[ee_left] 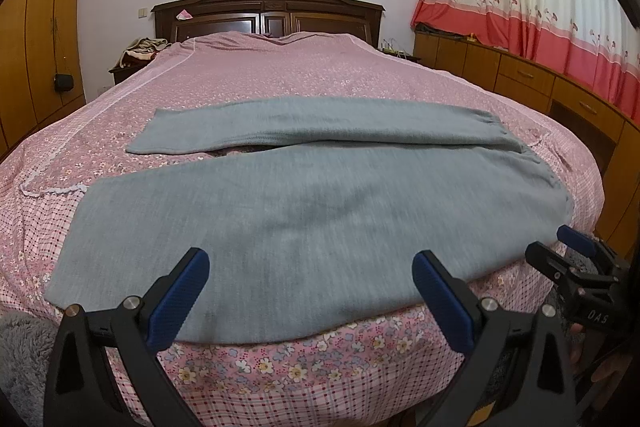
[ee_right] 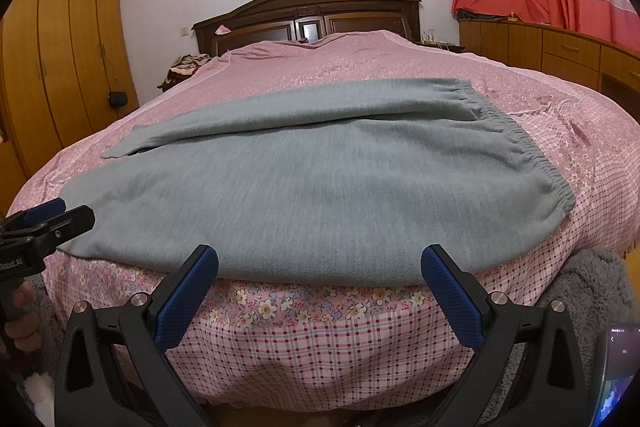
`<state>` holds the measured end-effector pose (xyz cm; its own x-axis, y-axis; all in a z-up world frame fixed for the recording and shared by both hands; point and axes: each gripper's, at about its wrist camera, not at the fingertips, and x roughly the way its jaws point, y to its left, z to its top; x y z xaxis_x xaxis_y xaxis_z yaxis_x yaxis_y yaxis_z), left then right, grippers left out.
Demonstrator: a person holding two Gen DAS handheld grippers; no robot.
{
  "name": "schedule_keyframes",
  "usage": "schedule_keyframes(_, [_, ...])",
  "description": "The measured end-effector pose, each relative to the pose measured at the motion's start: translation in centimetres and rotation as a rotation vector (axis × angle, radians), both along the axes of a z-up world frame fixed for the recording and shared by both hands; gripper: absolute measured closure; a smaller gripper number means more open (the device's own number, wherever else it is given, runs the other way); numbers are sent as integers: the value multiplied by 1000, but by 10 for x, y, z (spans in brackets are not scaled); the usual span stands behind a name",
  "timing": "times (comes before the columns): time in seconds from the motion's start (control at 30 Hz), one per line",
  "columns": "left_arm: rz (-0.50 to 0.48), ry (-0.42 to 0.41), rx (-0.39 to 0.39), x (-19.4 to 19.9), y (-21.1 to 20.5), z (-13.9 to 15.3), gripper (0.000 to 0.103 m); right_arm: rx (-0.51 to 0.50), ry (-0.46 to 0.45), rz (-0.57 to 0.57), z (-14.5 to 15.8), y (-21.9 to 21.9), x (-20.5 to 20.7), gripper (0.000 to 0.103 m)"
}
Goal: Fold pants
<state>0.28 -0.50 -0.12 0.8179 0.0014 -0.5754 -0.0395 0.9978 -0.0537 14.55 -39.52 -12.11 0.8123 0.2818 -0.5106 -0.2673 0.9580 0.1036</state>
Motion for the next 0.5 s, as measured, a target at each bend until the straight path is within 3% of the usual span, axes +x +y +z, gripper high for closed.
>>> schedule_keyframes(0.5, [-10, 9, 8, 2, -3, -3, 0, 16, 18, -20, -3, -4, 2, 0])
